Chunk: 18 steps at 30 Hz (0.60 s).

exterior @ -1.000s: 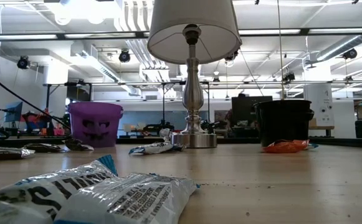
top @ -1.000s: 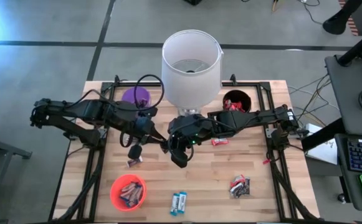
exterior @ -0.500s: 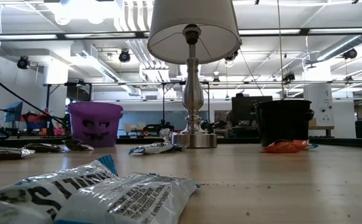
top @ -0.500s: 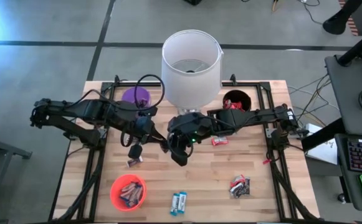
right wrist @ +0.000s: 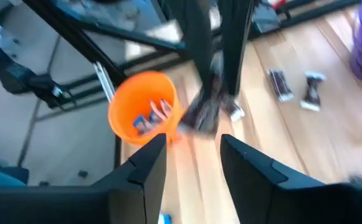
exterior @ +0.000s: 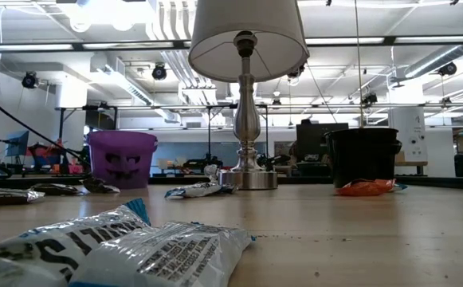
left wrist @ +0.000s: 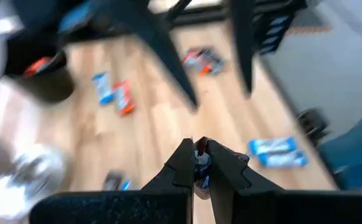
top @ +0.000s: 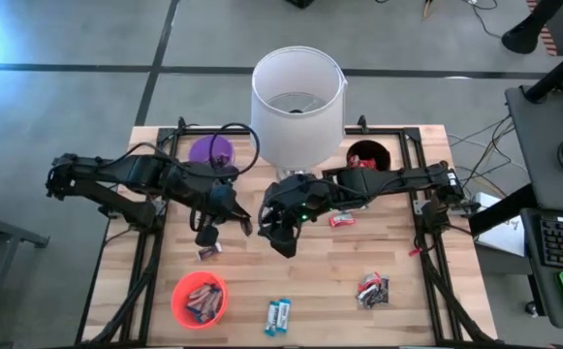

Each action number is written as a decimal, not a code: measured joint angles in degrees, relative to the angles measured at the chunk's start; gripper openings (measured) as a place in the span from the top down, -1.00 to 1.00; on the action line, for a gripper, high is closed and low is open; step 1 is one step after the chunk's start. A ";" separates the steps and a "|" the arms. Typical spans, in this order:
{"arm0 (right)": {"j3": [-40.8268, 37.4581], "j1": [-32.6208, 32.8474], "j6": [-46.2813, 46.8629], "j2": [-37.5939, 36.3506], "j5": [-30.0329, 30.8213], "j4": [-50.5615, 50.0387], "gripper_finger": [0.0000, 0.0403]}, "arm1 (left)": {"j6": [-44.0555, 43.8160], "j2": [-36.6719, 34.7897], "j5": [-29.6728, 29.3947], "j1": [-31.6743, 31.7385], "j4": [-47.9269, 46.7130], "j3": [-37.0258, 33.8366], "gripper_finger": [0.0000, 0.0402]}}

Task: Organize candy in baskets
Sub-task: Put the brown chocolate bar into the purple bucket

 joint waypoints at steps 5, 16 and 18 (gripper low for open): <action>0.23 -0.57 1.05 -0.07 1.15 -8.42 0.25 | -0.28 -0.22 -9.55 1.12 -9.98 0.00 1.00; 0.23 -0.47 1.09 0.00 3.07 -26.24 0.32 | 2.71 -0.42 -11.39 14.47 -20.12 0.00 1.00; 0.23 -0.47 0.84 0.00 3.19 -29.56 0.31 | 4.14 -0.53 -9.92 17.61 -21.08 0.00 1.00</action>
